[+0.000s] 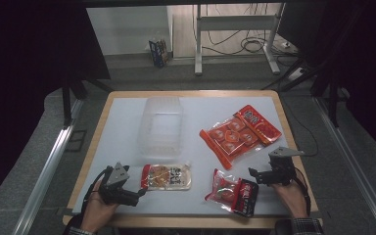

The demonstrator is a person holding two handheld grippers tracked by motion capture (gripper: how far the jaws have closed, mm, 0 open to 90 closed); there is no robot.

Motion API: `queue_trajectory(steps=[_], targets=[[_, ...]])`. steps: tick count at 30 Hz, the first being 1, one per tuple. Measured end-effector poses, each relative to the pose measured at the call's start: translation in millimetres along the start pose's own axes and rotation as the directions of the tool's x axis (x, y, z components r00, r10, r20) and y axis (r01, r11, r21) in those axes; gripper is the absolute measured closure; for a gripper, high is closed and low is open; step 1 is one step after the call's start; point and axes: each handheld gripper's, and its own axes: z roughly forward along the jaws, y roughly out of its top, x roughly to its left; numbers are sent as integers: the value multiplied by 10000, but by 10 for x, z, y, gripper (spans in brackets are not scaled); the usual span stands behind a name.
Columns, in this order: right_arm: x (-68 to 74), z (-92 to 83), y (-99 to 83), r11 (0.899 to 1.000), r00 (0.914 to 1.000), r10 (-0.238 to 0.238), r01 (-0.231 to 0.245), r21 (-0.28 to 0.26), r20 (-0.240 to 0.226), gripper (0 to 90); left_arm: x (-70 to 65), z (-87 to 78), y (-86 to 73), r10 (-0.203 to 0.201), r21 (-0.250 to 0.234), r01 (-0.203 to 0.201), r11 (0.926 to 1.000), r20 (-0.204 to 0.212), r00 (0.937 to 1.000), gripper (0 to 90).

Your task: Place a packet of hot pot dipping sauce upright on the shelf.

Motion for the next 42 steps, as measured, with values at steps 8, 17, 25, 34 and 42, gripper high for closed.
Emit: queue_trajectory(steps=[8,17,25,34,42], targets=[[-31,29,12,10000,10000,59,-59,8,41,0,-41,20,5,331,166,-332,9993,55,9994,13],[-146,80,29,9995,9997,-13,6,302,252,14,-99,59,1,956,355,-957,9948,21,9954,12],[-324,91,36,9993,9992,354,-356,84,186,10,-94,57,-1,972,299,-970,9948,-46,9953,11],[-499,156,63,9982,9976,524,-536,251,459,8,-96,66,-6,1095,307,-1092,9935,-96,9939,9],[-636,218,82,9950,9949,933,-946,318,379,2,-101,69,-8,1130,337,-1125,9931,-118,9935,8]])
